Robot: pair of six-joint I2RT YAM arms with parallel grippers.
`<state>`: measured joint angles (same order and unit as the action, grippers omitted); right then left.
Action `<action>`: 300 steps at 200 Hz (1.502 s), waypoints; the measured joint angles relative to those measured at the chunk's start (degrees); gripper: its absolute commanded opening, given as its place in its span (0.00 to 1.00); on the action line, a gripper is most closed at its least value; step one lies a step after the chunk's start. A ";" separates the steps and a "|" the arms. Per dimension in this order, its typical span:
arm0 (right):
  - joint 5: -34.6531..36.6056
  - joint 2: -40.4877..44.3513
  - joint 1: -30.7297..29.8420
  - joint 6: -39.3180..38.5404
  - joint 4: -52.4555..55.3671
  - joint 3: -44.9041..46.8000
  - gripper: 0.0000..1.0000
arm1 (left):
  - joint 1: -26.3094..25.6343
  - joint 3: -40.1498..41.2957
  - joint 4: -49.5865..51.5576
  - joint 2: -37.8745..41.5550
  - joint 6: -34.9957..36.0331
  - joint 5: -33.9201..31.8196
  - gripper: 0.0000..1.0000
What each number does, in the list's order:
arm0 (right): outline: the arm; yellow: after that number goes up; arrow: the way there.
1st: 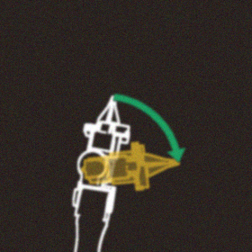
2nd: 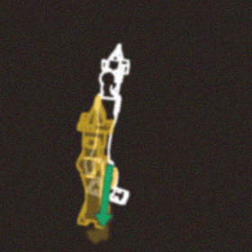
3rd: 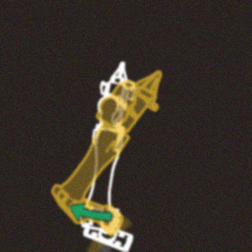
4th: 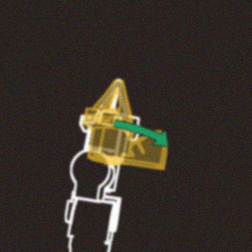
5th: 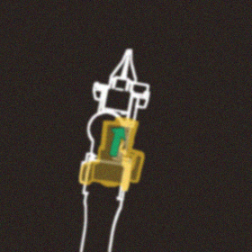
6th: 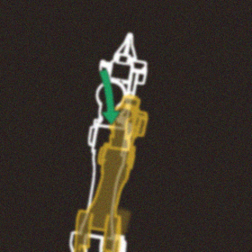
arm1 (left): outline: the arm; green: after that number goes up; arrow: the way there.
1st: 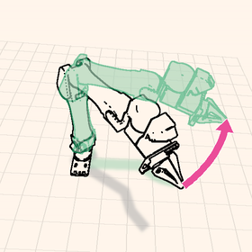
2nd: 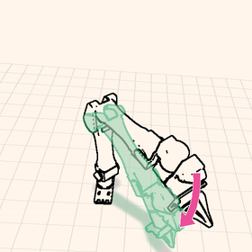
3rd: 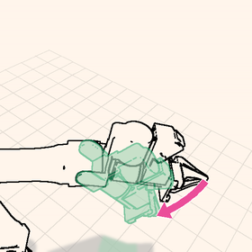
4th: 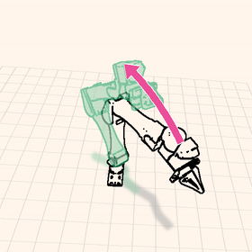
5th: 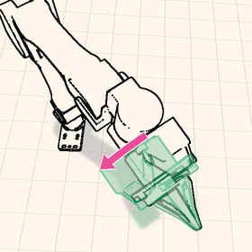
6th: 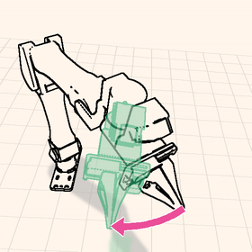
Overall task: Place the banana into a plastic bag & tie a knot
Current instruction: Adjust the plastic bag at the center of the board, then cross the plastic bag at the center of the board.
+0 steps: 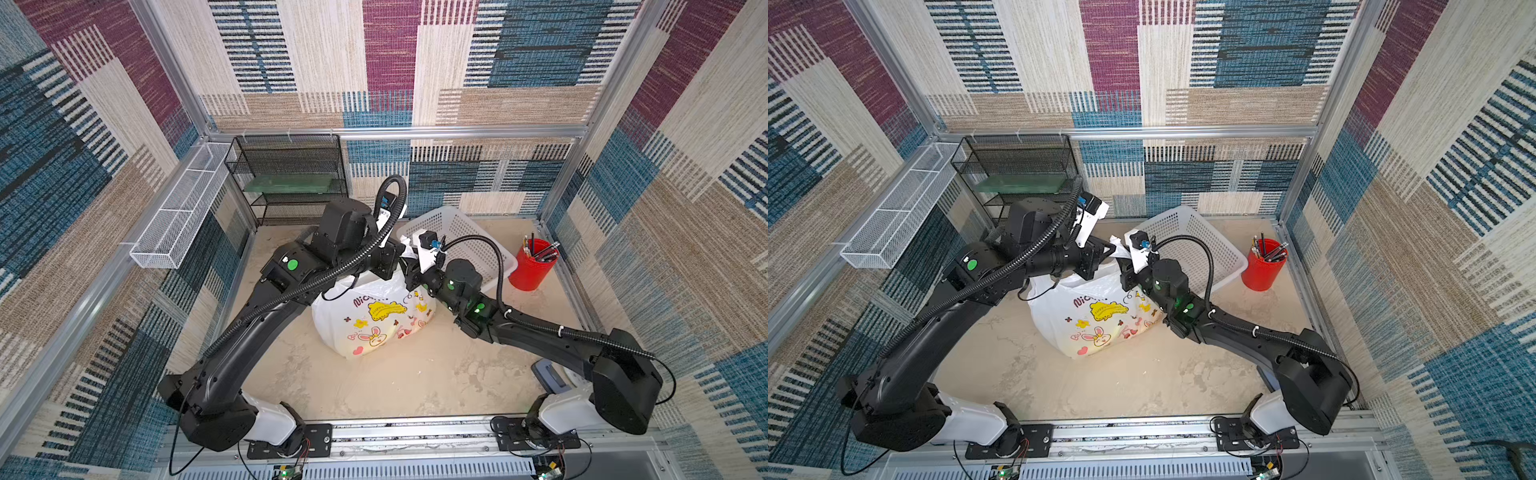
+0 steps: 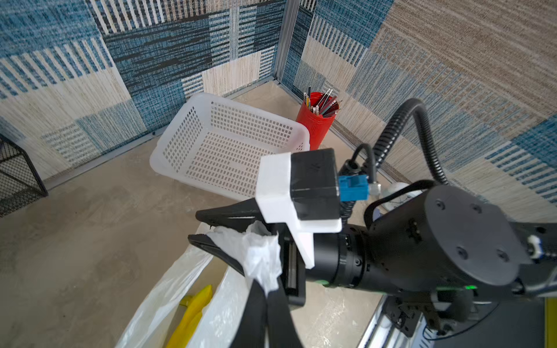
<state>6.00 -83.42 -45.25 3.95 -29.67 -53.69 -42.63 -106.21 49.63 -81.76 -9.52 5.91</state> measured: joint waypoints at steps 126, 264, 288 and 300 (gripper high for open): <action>-3.52 4.81 -1.90 4.39 5.38 3.76 0.68 | 0.04 10.38 -0.74 8.26 -15.87 -6.14 0.00; -49.46 -0.61 9.11 -13.51 30.56 -26.53 0.71 | 0.09 33.57 -8.39 26.77 -29.29 -14.71 0.00; -54.75 -12.41 7.87 -18.82 35.47 -41.57 0.72 | 0.09 34.80 -8.87 28.04 -29.75 -15.45 0.00; -56.59 -17.20 8.35 -19.39 36.74 -47.15 0.75 | 0.00 35.52 -8.94 28.70 -30.27 -16.04 0.00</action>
<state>-50.59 -100.62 -36.91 -15.44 7.07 -100.84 -42.63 -70.70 40.69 -53.06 -39.79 -10.13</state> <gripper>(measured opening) 0.725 0.049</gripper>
